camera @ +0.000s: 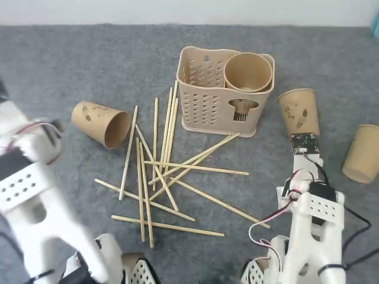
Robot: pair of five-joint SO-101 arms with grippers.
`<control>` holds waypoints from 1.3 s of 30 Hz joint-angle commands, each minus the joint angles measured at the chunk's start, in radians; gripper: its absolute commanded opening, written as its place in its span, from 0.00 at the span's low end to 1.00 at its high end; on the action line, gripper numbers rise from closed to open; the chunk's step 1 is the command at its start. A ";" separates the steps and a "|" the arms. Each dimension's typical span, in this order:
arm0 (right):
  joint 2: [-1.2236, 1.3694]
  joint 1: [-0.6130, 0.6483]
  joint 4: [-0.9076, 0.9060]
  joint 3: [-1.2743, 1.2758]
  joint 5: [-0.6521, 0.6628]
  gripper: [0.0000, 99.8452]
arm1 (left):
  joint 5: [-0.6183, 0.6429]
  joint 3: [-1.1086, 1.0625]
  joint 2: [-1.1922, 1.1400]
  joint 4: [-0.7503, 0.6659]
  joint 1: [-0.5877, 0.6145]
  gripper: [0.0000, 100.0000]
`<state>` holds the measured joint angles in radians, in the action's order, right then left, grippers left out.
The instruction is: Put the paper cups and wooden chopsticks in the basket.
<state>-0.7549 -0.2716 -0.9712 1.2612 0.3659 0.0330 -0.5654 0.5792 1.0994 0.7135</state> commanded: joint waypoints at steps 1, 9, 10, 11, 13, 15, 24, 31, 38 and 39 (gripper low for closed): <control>-0.035 -0.012 0.015 -0.003 0.017 0.01 | -0.020 0.179 -0.014 0.046 0.069 0.13; -0.035 -0.016 0.012 -0.002 0.017 0.01 | -0.081 0.556 -0.350 0.158 0.169 0.12; -0.035 -0.016 0.012 -0.002 0.017 0.01 | -0.081 0.633 -0.417 0.199 0.180 0.12; -0.035 -0.016 0.012 -0.002 0.017 0.01 | -0.083 0.716 -0.485 0.244 0.190 0.12; -0.035 -0.016 0.012 -0.002 0.017 0.01 | -0.086 0.889 -0.631 0.331 0.204 0.12; -0.035 -0.016 0.012 -0.002 0.018 0.01 | -0.114 1.076 -0.775 0.419 0.216 0.12; -0.035 -0.016 0.012 -0.002 0.018 0.01 | -0.126 1.893 -1.356 0.657 0.270 0.12; -0.033 -0.016 0.015 -0.002 0.018 0.01 | -0.132 1.966 -1.510 0.657 0.293 0.12; -0.033 -0.016 0.015 -0.002 0.018 0.01 | -0.193 1.919 -1.580 0.658 0.341 0.12; -0.033 -0.016 0.015 -0.002 0.018 0.01 | -0.215 1.886 -1.580 0.658 0.344 0.12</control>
<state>-0.7580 -0.2793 -0.9712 1.2643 0.3721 -0.1082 1.3525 -1.0150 1.7223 1.0388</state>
